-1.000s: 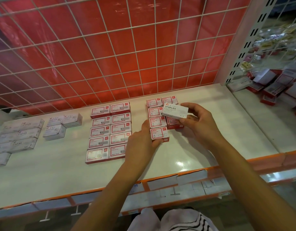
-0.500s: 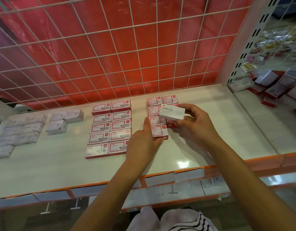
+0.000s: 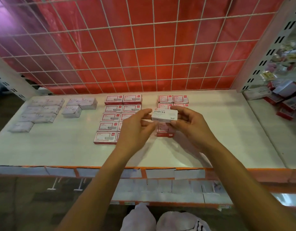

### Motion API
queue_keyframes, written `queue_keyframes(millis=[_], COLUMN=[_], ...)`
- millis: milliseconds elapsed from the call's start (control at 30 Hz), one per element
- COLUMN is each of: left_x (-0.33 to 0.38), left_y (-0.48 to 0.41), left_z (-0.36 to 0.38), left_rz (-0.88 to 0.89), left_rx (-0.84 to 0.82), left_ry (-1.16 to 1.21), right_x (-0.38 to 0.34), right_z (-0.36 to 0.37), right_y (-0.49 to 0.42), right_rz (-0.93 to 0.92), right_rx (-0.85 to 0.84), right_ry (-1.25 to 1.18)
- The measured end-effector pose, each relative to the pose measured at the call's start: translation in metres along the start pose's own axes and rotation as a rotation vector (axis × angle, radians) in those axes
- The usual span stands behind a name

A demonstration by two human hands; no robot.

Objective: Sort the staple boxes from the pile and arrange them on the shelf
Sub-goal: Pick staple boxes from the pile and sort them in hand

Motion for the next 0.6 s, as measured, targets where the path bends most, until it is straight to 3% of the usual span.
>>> queue_keyframes(millis=[133, 433, 500, 600], left_x=[-0.030, -0.077, -0.089, -0.105], left_y=[-0.006, -0.025, -0.030, -0.038], left_z=[-0.020, -0.072, -0.087, -0.109], left_rz=[-0.135, -0.245, -0.250, -0.226], left_rx=[-0.006, -0.144, -0.171, -0.199], left_ry=[0.246, 0.548, 0.570, 0.559], right_x=[0.004, 0.017, 0.022, 0.025], right_z=[0.020, 0.093, 0.116, 0.144], right_y=[-0.003, -0.013, -0.017, -0.027], right_rz=[0.018, 0.013, 0.006, -0.092], right_rx=[-0.079, -0.076, -0.044, -0.018], right_ry=[0.115, 0.033, 0.006, 0.166])
Point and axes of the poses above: each hand's wrist, its own y-axis away from the middle knuckle, its own z-axis out of the palm, x = y × z, the point moved 7 cm from there along -y, towards the middle knuckle, and after that the axes turned 15 degrees about -z, right-handed, at the moved point
